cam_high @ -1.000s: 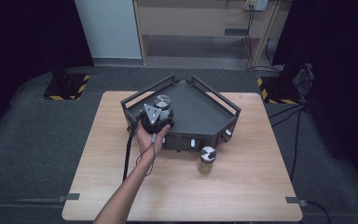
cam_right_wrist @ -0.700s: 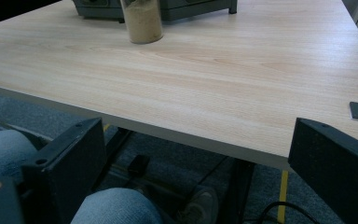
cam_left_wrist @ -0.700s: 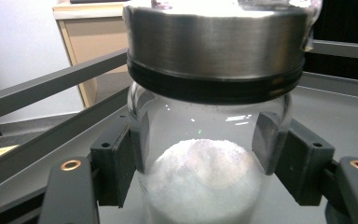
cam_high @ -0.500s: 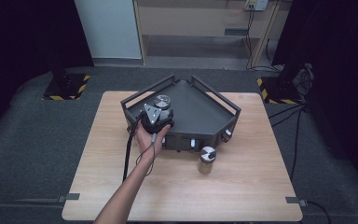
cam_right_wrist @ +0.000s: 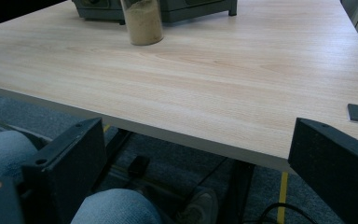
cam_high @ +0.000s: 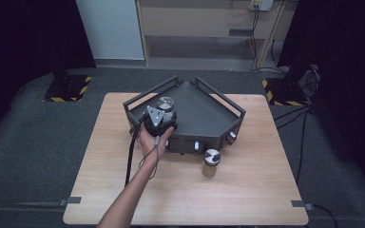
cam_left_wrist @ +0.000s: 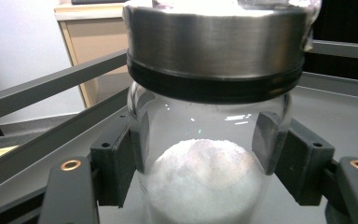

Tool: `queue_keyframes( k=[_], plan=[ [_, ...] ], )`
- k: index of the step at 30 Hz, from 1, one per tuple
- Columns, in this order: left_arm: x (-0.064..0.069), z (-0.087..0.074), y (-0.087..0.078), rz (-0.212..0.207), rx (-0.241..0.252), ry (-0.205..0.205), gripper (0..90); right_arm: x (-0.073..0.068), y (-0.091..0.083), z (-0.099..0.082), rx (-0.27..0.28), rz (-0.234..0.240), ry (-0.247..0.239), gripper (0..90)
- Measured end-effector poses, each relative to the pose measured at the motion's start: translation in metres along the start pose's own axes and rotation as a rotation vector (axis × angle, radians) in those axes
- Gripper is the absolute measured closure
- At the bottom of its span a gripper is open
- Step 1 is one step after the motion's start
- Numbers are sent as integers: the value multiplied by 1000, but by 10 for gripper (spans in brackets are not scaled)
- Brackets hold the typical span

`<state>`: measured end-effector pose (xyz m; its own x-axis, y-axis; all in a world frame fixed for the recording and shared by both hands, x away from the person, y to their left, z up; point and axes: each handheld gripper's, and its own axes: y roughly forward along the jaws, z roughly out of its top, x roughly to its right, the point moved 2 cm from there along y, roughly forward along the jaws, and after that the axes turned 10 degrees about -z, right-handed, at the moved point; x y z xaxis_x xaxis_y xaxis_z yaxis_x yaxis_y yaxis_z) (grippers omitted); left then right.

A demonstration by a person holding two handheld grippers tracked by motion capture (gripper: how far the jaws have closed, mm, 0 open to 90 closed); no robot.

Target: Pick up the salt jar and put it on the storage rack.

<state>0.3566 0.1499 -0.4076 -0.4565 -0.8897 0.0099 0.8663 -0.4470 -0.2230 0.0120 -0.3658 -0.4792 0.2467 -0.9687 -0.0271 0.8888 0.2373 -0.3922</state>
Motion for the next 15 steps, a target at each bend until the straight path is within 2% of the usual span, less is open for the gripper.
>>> queue_keyframes(
  k=[7, 8, 10, 12, 15],
  plan=[
    [1, -3, 0, 3, 10, -8, 297, 0, -1, 0, 3, 2, -2, 46],
    [0, -2, -1, 2, 2, -26, 282, 0, -1, 0, 3, 2, 1, 46],
    [-1, -3, -1, -4, 0, -40, 182, 0, -2, 0, 5, 2, -1, 46],
    [-1, -5, -3, 0, -3, -7, 162, 0, -2, 0, 5, 3, 0, 46],
    [0, -10, -5, 4, 27, 10, 149, 0, -1, 0, 4, 4, -1, 46]
  ],
)
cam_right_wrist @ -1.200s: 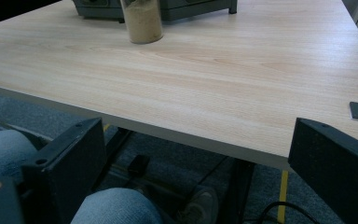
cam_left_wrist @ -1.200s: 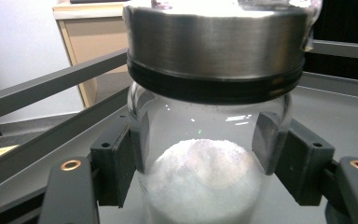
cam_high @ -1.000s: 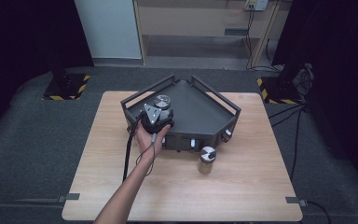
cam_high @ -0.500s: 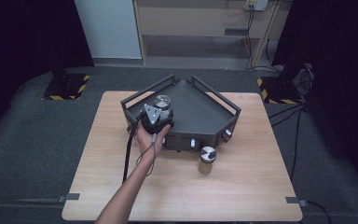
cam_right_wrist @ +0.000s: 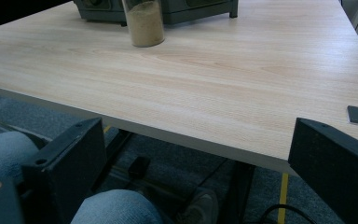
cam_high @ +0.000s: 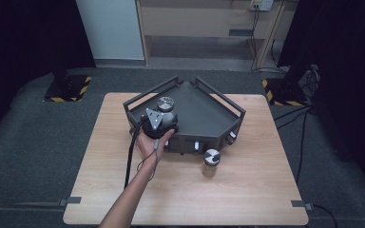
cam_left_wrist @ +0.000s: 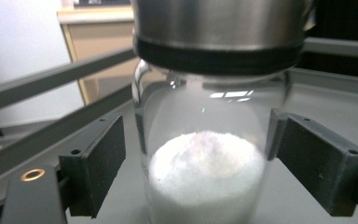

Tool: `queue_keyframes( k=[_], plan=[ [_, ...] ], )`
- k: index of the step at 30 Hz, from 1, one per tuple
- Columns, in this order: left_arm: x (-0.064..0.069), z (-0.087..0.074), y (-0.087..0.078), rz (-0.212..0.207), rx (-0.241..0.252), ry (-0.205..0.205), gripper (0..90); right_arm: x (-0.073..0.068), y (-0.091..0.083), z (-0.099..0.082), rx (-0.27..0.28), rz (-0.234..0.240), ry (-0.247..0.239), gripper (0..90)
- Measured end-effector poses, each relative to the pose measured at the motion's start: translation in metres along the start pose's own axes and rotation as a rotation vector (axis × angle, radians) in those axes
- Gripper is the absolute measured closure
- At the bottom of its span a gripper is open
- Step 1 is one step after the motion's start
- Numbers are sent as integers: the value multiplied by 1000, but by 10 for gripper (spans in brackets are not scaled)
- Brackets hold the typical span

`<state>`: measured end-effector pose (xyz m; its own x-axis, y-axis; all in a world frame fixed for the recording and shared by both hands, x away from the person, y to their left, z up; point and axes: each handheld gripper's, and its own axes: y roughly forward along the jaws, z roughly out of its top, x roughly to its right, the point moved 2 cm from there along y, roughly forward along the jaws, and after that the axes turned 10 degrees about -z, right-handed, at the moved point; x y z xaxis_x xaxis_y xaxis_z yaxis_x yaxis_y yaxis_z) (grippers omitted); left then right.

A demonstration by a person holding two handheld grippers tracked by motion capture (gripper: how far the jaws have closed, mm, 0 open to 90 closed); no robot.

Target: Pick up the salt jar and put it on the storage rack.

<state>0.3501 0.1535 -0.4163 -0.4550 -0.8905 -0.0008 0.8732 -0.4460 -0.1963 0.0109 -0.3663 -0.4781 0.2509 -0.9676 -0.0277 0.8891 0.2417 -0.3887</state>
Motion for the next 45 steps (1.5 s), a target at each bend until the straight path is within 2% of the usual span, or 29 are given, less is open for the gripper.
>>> queue_keyframes(
  k=[5, 12, 17, 25, 29, 32, 35, 36, 45],
  plan=[
    [1, -1, -2, 6, 33, -1, 130, -1, 0, 0, -1, 2, -1, 46],
    [1, 4, -7, 7, 32, -8, 130, -1, 0, 1, -2, 2, -1, 46],
    [0, 7, -16, -1, 15, 13, 130, -1, 0, 1, -2, 5, 2, 47],
    [3, 8, -37, -43, 42, 54, 130, -2, 1, 1, -2, 11, -3, 46],
    [5, 4, -43, -30, 54, 71, 114, -2, 1, 2, -2, 15, -6, 46],
    [8, 2, -46, -3, 57, 84, 79, -3, 1, 2, 0, 17, -6, 46],
    [8, -2, -49, -1, 72, 70, 69, -3, 0, 2, 4, 18, -5, 46],
    [8, -2, -50, 0, 70, 77, 60, -3, 0, 2, 3, 18, -8, 46],
    [9, -4, -63, -36, 79, 75, 47, -4, -1, 2, 8, 28, -14, 46]
  ],
)
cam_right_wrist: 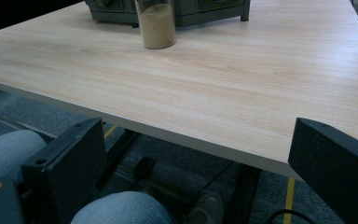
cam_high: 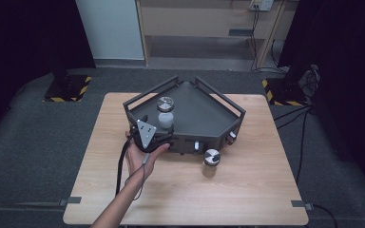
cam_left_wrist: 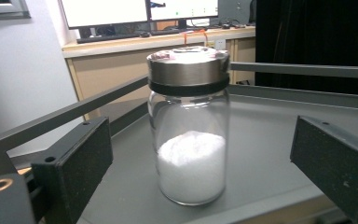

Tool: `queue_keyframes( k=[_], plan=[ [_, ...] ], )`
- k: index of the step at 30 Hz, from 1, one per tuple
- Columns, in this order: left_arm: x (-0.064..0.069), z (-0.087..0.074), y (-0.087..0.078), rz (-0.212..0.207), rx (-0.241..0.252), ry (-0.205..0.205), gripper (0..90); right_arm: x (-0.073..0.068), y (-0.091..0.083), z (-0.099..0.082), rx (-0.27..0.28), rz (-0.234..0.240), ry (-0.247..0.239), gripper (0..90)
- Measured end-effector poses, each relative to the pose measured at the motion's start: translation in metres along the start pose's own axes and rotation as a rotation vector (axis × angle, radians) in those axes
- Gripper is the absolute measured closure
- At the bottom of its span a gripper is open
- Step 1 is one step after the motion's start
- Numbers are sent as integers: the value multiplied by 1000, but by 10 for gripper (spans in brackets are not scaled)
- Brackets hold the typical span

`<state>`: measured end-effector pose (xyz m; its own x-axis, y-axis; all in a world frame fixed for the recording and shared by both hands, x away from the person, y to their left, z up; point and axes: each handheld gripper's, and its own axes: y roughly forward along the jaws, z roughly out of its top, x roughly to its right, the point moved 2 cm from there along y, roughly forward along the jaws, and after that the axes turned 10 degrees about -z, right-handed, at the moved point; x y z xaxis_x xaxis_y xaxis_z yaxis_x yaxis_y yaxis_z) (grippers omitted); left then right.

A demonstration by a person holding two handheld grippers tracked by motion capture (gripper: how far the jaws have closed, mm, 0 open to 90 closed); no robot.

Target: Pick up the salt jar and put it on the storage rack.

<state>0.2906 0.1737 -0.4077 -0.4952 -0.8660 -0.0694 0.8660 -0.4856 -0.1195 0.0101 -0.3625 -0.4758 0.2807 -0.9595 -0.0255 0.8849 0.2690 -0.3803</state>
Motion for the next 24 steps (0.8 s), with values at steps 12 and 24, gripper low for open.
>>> queue_keyframes(
  k=[12, 24],
  plan=[
    [10, -3, -31, -21, 8, 31, 41, -2, -2, 1, 7, 6, -6, 46],
    [24, -20, -70, -37, 10, 43, 42, -3, -2, 1, 11, 12, -13, 46]
  ],
)
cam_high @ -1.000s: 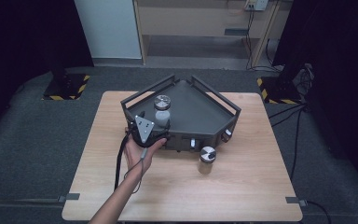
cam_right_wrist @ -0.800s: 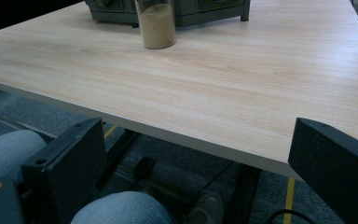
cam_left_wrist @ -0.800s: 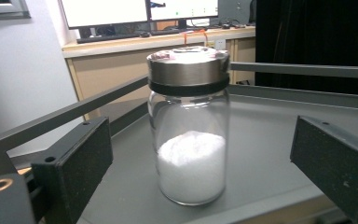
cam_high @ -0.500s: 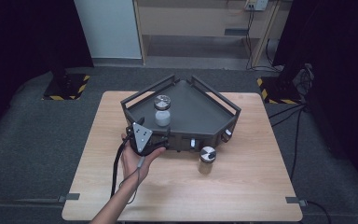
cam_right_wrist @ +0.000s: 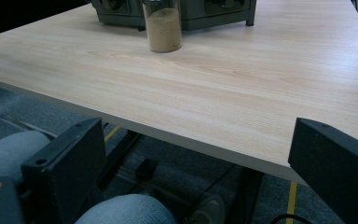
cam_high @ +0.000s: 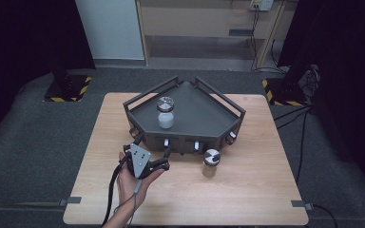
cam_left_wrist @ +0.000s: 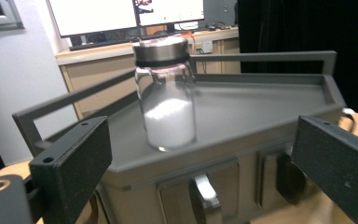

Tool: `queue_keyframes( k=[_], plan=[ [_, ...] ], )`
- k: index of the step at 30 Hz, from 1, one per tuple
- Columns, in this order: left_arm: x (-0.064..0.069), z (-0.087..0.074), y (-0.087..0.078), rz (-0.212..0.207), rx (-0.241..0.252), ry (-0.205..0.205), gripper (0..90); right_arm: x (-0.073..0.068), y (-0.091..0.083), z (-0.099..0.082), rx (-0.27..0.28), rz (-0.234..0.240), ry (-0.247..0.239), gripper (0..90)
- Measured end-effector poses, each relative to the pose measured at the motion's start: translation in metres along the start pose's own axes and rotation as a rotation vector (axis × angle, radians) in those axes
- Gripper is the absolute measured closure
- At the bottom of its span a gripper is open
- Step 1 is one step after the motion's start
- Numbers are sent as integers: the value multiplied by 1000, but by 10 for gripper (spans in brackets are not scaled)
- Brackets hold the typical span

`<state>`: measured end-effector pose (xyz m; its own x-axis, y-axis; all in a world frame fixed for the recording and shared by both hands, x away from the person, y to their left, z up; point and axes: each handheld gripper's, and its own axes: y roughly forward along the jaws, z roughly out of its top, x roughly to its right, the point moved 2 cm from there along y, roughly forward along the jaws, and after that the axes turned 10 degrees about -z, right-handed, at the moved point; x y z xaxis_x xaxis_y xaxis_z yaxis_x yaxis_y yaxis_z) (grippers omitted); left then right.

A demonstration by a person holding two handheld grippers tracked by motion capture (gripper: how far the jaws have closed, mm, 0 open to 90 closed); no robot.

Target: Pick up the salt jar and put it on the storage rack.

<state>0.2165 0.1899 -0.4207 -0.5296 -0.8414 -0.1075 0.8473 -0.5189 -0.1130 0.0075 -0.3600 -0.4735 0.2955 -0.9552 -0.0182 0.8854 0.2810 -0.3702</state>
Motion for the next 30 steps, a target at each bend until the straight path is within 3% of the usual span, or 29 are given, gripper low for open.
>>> queue_keyframes(
  k=[11, 17, 27, 30],
  plan=[
    [8, -17, -30, 16, -10, 17, 43, 0, 0, 0, -1, 5, -1, 46],
    [11, -24, -46, 18, -23, -13, 44, 1, 0, 0, -2, 4, 0, 46],
    [22, -50, -76, 40, -45, -27, 44, 1, 1, 0, -1, 7, -8, 44],
    [29, -53, -85, 47, -40, -65, 45, 1, 0, 0, -2, 5, -7, 44]
  ],
)
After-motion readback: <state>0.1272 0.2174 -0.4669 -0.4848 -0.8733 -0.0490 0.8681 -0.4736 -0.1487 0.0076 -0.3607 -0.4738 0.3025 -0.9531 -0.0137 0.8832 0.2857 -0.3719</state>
